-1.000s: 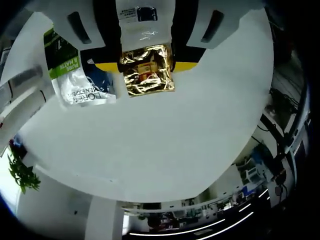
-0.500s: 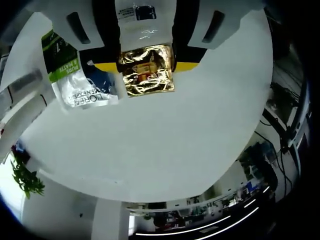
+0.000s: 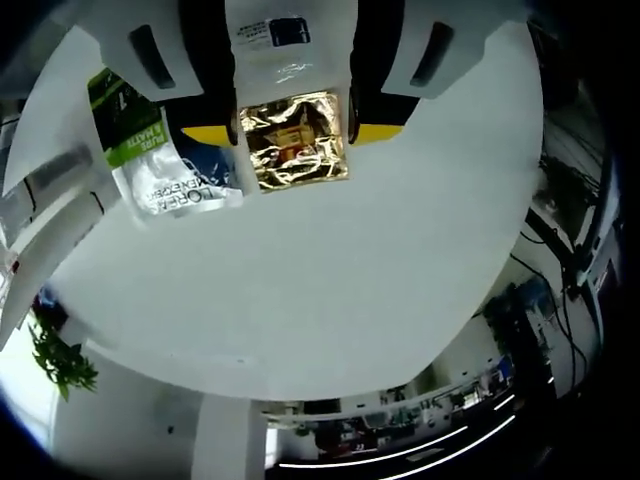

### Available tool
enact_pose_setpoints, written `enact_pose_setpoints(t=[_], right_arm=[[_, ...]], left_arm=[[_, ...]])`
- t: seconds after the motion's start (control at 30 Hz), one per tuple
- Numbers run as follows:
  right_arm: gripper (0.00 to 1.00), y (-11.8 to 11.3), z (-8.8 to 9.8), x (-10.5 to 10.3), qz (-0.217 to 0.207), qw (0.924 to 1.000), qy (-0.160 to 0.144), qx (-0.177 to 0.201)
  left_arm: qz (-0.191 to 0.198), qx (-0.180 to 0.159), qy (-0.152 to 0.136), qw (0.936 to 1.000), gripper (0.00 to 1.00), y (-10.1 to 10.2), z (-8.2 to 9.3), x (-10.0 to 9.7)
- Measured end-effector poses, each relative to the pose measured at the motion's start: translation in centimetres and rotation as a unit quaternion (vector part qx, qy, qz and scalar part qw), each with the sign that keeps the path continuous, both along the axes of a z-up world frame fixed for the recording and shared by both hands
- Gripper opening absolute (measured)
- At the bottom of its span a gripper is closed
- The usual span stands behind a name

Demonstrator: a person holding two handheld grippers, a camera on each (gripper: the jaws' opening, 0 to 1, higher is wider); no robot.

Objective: Arrange the skincare products in the storage area until every visible bottle or jar stands upright without overlapping.

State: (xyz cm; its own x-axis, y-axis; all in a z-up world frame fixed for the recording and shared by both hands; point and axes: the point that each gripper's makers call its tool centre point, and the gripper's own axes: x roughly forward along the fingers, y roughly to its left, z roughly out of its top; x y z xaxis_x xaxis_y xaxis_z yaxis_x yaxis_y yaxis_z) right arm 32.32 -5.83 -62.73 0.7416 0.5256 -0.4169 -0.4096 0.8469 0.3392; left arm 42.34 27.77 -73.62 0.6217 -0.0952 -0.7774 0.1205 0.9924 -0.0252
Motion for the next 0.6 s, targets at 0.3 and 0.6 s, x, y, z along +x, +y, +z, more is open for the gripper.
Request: enact_pose_setpoints(t=[0.3,0.6], right_arm=[[1.00,0.5,0.9,-0.5,0.009,0.9999,-0.011,-0.002],[1.00,0.7,2.0,-0.8,0.017,0.9996,-0.024,-0.004]], left_arm=[[-0.017,-0.002,-0.010,0.9998,0.49,0.1,1.4,-0.8],[-0.043,-0.006,-0.042,0.9982,0.63,-0.1,4.3,-1.7]])
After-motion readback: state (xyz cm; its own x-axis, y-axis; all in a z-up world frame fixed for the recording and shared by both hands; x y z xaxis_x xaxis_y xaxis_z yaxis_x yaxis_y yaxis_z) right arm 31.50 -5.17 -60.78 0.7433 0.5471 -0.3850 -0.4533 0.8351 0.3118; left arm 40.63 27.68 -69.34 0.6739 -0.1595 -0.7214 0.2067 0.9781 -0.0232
